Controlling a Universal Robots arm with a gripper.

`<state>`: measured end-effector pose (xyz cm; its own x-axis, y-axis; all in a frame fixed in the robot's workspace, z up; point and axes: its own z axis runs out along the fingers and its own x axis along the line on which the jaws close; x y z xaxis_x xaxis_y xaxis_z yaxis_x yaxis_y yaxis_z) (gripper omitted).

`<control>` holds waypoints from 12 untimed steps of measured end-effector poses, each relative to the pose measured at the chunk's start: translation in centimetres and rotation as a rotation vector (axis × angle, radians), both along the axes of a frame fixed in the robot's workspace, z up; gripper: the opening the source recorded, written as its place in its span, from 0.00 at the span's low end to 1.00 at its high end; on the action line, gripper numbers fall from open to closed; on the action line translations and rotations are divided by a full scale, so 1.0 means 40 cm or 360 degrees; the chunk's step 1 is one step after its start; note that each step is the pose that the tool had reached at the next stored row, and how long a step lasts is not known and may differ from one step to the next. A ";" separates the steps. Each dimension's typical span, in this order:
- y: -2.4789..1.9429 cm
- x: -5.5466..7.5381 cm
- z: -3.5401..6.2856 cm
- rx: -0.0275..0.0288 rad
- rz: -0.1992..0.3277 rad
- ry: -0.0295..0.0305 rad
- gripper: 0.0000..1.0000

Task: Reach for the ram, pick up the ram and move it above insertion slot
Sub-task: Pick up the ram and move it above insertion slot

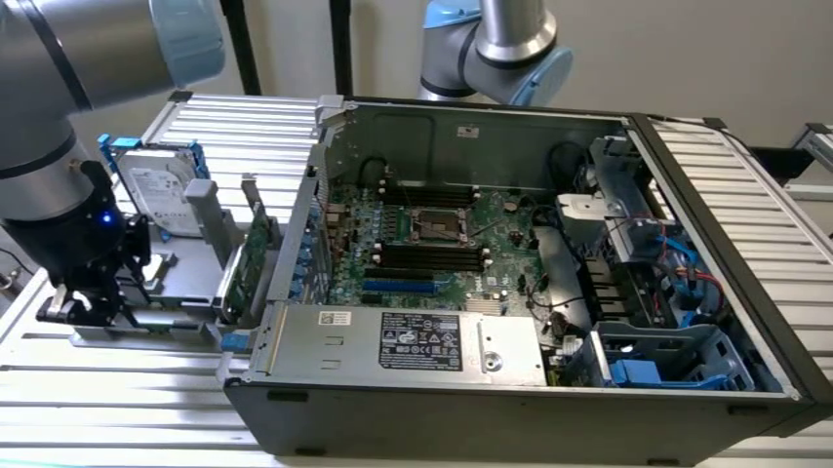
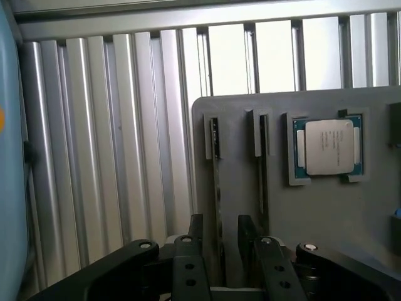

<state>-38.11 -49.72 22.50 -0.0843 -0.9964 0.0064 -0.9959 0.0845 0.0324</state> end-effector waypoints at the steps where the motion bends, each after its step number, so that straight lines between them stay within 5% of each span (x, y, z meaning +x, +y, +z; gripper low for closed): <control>1: 0.000 0.000 -0.005 0.00000 0.0003 -0.00001 0.36; 12: 0.000 0.000 -0.047 0.00003 0.0026 -0.00002 0.36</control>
<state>-38.11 -49.71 20.60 -0.0682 -0.9976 0.0063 -0.9971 0.0684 0.0323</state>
